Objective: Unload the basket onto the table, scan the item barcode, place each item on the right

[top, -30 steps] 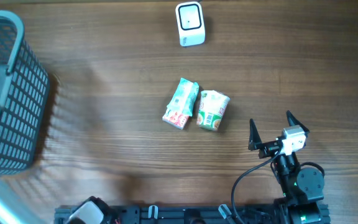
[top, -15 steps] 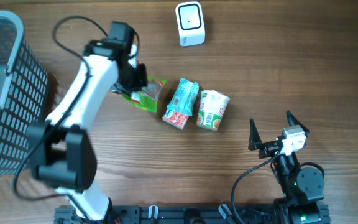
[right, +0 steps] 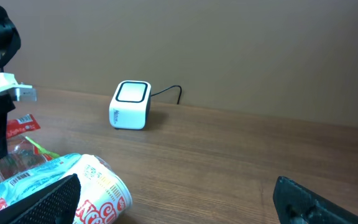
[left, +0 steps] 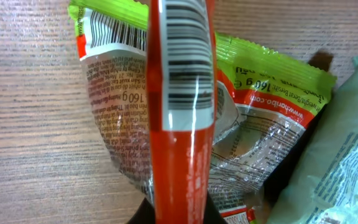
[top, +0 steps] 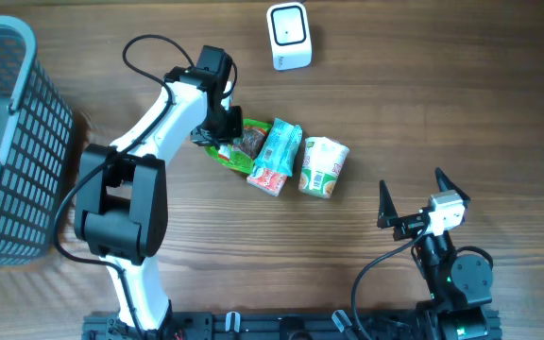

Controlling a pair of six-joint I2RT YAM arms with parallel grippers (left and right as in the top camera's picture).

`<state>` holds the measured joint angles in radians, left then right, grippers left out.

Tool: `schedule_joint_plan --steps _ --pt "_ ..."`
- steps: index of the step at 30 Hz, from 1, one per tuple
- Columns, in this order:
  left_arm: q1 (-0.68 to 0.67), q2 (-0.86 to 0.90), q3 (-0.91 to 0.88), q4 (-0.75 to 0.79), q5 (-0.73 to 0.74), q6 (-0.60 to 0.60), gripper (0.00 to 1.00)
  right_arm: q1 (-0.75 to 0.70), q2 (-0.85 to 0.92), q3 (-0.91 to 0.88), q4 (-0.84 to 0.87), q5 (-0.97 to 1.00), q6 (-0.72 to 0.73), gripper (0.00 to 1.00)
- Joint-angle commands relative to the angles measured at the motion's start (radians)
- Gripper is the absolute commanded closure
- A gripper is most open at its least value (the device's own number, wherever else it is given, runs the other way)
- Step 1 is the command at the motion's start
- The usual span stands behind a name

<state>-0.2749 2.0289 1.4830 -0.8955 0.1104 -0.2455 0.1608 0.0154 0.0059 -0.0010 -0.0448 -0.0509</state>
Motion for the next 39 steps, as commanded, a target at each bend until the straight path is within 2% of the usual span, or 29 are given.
schedule_joint_plan --steps 1,4,5,6,7,8,11,14,16,17,18,19,20,24,27,30,33,36,39 --pt "-0.003 0.013 0.006 0.007 0.000 0.005 0.96 -0.004 -0.005 -0.001 0.003 -0.006 -0.002 0.00" --pt "-0.003 0.013 0.006 0.015 0.000 0.005 0.95 -0.004 -0.005 -0.001 0.003 -0.006 -0.002 0.00" --pt "-0.003 0.013 0.006 0.018 0.000 0.005 0.87 -0.004 -0.005 -0.001 0.003 -0.006 -0.002 0.00" --pt "-0.003 0.013 0.006 0.021 0.001 0.005 0.69 -0.004 -0.005 -0.001 0.003 -0.006 -0.002 0.00" --pt "-0.003 0.013 0.006 0.021 0.001 0.006 0.44 -0.004 -0.005 -0.001 0.003 -0.006 -0.002 0.00" --pt "-0.002 0.013 0.006 0.022 0.001 0.006 0.00 -0.004 -0.005 -0.001 0.003 -0.006 -0.002 0.00" --pt "0.016 -0.008 0.051 0.009 0.000 0.006 0.00 -0.004 -0.005 -0.001 0.003 -0.006 -0.002 0.00" --pt "0.101 -0.106 0.230 -0.105 -0.004 0.041 0.00 -0.004 -0.005 -0.001 0.003 -0.006 -0.001 0.00" --pt "0.163 -0.168 0.325 -0.171 -0.058 0.059 0.01 -0.004 -0.005 -0.001 0.003 -0.006 -0.002 0.00" --pt "0.213 -0.215 0.357 -0.195 -0.129 0.059 0.09 -0.004 -0.005 -0.001 0.003 -0.006 -0.002 0.00" --pt "0.257 -0.253 0.359 -0.194 -0.185 0.059 0.31 -0.004 -0.005 -0.001 0.003 -0.006 -0.002 0.00" --pt "0.296 -0.274 0.359 -0.194 -0.223 0.059 0.59 -0.004 -0.005 -0.001 0.003 -0.006 -0.002 0.00" --pt "0.344 -0.286 0.359 -0.190 -0.245 0.059 0.81 -0.004 -0.005 -0.001 0.003 -0.006 -0.001 0.00" --pt "0.527 -0.272 0.359 -0.167 -0.246 0.059 0.82 -0.004 -0.005 -0.001 0.003 -0.006 -0.002 0.00" --pt "0.608 -0.273 0.359 -0.111 -0.246 0.059 0.82 -0.004 -0.005 -0.001 0.003 -0.006 -0.001 0.00" --pt "0.670 -0.269 0.359 -0.074 -0.243 0.059 0.77 -0.004 -0.005 -0.001 0.003 -0.006 -0.001 0.00" --pt "0.684 -0.269 0.359 -0.074 -0.152 0.059 0.69 -0.004 -0.005 -0.001 0.003 -0.006 -0.002 0.00" --pt "0.647 -0.269 0.359 -0.087 0.114 0.058 0.61 -0.004 -0.005 -0.001 0.003 -0.006 -0.001 0.00" --pt "0.540 -0.268 0.357 -0.134 0.148 0.050 0.49 -0.004 -0.005 -0.001 0.003 -0.006 -0.001 0.00"
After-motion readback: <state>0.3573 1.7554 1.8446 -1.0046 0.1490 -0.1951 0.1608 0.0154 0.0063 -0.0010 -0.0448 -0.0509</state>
